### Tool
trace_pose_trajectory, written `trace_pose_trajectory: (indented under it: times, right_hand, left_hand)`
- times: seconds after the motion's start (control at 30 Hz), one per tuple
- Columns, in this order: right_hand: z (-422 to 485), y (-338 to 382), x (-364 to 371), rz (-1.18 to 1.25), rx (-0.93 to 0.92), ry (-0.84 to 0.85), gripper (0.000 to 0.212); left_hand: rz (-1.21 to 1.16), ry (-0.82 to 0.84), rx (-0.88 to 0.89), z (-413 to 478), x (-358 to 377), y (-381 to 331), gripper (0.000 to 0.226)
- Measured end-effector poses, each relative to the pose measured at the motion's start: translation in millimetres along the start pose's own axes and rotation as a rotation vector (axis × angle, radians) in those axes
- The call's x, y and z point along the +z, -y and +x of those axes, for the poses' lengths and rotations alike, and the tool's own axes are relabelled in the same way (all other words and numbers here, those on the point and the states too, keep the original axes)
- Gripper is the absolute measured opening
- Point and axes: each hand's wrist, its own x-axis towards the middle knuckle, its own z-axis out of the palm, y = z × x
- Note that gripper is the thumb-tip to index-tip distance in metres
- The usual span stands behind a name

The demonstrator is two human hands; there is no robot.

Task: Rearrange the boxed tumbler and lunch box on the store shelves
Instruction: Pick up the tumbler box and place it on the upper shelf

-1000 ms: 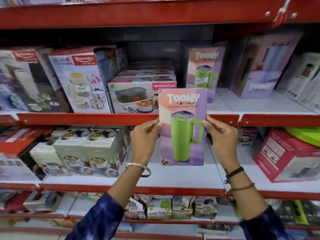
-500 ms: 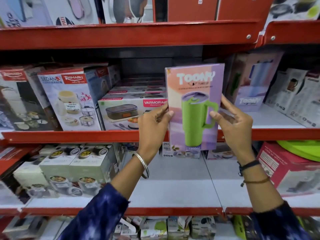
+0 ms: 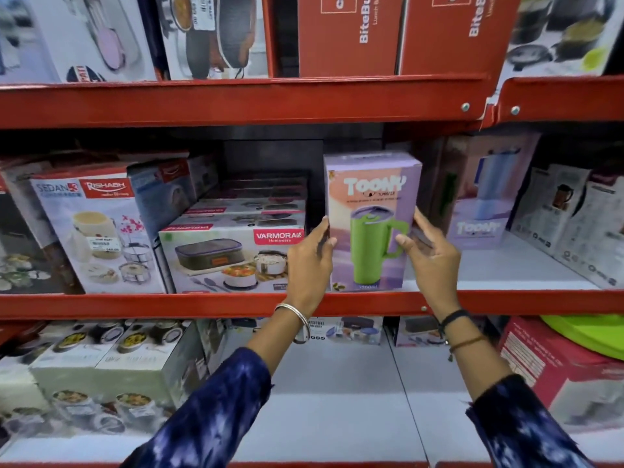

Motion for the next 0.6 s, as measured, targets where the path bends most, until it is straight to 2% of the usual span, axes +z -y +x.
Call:
trace_pose_trajectory:
  times: [0.1, 0.2, 0.27, 0.37, 0.43, 0.6]
  right_hand:
    - [4.3, -18.7, 6.3, -0.009, 0.031, 0.015, 0.054]
    - [6.8, -27.6, 10.2, -0.093, -0.017, 0.031, 0.056]
    - [8.5, -30.5, 11.7, -0.276, -0.161, 0.097, 0.063]
    - [8.6, -35.1, 13.4, -0.657, -0.368, 0.277, 0.083]
    - [7.8, -39.0, 14.4, -0.805, -0.386, 0.362, 0.093]
    - [8.9, -43.6, 17.0, -0.855, -0.363, 0.381, 0.1]
  left_hand:
    - [0.059, 0.051, -0.005, 5.4, 6.2, 8.1, 0.044]
    - [0.105, 0.201, 0.131, 2.9, 10.5, 5.0, 0.068]
    - [0.276, 0.262, 0.3, 0.2, 16.8, 9.1, 0.085]
    - [0.62, 0.315, 0.518, 2.1, 23.2, 21.1, 0.086]
    - [0.703, 0.346, 0.519, 6.1, 22.6, 24.3, 0.082]
    - [0.782, 0.308, 0.518, 6.6, 22.3, 28.7, 0.09]
